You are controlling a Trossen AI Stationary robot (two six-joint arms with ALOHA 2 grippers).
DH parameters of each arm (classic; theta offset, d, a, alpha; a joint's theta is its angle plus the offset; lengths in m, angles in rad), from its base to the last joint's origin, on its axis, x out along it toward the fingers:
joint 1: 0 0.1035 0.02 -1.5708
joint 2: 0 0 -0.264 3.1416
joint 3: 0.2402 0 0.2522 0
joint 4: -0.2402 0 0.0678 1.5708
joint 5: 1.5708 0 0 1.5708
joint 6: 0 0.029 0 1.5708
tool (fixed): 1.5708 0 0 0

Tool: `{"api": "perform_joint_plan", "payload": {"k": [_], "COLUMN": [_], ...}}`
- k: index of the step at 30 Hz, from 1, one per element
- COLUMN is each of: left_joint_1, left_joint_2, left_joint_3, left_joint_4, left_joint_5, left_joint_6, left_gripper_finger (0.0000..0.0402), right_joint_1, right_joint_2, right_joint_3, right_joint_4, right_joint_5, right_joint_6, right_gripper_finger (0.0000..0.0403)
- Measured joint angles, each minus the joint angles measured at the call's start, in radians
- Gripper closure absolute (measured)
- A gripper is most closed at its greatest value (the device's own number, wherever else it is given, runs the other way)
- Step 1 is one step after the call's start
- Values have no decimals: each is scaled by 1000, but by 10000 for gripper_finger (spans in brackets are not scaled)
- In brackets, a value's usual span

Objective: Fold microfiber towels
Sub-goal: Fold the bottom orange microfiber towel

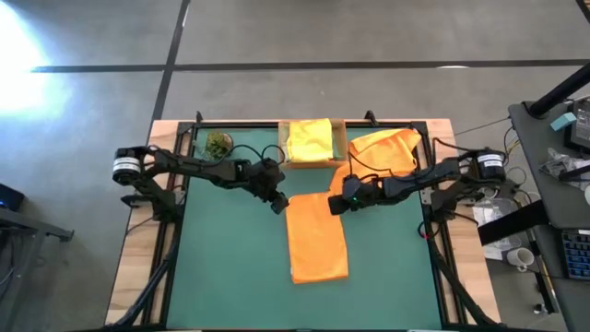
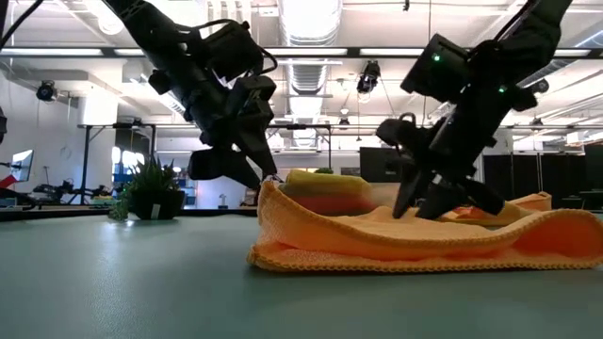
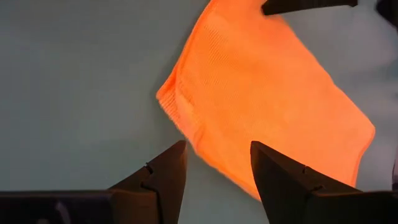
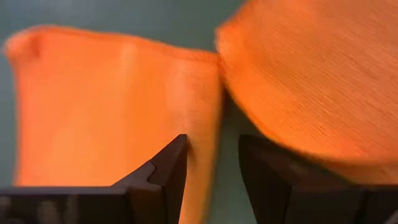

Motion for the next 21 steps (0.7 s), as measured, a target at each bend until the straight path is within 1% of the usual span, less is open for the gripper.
{"api": "perform_joint_plan", "payload": {"k": [4, 7, 9, 13, 21], "left_joint_1": [0, 2, 2, 3, 5], "left_joint_2": [21, 59, 88, 146, 224], "left_joint_3": [-1, -2, -1, 5, 23], "left_joint_4": [3, 13, 30, 85, 219], "left_joint_5": [0, 5, 26, 34, 28], "left_joint_6": [-16, -17, -18, -18, -17], "left_gripper_finger": [239, 239, 239, 239, 240], "right_joint_1": [-19, -40, -57, -80, -85], "right_joint_2": [36, 58, 70, 95, 101], "right_joint_3": [6, 19, 27, 41, 70], "right_joint_4": [76, 119, 117, 124, 120], "right_joint_5": [-8, -25, -27, -41, -76], "right_joint_6": [-19, -43, -54, -66, -105], "right_gripper_finger": [266, 266, 266, 271, 300]}}
